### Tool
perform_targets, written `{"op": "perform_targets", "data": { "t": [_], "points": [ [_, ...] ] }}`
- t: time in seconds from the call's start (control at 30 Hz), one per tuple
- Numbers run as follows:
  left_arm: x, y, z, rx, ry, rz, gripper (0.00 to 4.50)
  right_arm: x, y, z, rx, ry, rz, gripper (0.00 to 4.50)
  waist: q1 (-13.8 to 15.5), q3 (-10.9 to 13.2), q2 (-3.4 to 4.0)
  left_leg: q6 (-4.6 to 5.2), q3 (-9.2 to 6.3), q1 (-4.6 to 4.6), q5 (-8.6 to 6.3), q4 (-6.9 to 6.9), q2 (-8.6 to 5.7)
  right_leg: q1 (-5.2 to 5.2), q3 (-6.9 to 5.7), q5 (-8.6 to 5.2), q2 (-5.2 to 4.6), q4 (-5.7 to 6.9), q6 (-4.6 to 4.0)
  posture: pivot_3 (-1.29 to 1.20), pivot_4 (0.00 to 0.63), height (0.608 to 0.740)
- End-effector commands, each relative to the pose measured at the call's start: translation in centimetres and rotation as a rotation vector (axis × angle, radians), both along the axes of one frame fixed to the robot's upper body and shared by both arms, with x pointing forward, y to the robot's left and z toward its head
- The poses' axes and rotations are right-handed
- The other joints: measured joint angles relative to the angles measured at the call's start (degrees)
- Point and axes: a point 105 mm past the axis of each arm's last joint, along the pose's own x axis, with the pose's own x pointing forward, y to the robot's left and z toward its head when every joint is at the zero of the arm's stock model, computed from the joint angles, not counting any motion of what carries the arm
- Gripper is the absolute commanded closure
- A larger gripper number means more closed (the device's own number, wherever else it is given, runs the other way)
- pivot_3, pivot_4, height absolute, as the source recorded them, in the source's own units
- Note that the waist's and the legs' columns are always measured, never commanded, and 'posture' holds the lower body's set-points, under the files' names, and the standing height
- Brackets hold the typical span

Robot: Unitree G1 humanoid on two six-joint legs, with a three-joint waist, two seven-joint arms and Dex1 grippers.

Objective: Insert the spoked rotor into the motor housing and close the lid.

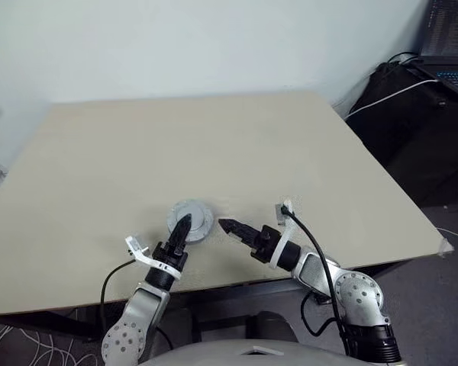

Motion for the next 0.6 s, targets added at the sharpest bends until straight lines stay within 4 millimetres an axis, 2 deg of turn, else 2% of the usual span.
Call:
{"op": "perform_targets", "data": {
  "t": [0.03,0.23,0.37,0.6],
  "points": [
    [1.8,0.8,1.9,-0.034,-0.082,0.094,2.38,-0.1,0.2,1.1,-0.067,-0.149,0.022,0.0,0.0,0.0,-0.04,0.0,0.0,0.0,0.0,0.01,0.0,0.0,0.0,0.0,0.01,0.0,0.0,0.0,0.0,0.74],
    [3.4,3.8,1.1,0.062,-0.044,0.206,2.38,-0.4,0.0,1.8,-0.164,-0.376,0.02,0.0,0.1,-0.1,-0.2,-0.01,-0.03,0.03,0.01,0.06,0.02,0.05,0.02,0.02,0.14,0.02,-0.01,0.0,0.0,0.74],
    [4.6,6.4,0.0,0.133,0.026,0.292,2.38,-1.2,-0.2,1.0,-0.378,-0.606,0.109,0.0,0.1,-0.2,-0.46,-0.01,-0.03,0.03,0.01,0.09,0.02,0.07,0.11,0.03,0.18,0.01,-0.01,0.0,0.0,0.74],
    [6.2,7.8,-0.2,0.153,0.046,0.317,2.38,-1.1,-1.0,-0.4,-0.541,-0.737,0.101,0.0,0.1,-0.5,-0.97,-0.03,-0.02,0.07,0.02,0.14,0.01,0.13,0.14,0.04,0.22,0.02,-0.01,0.0,0.0,0.74]
  ]
}}
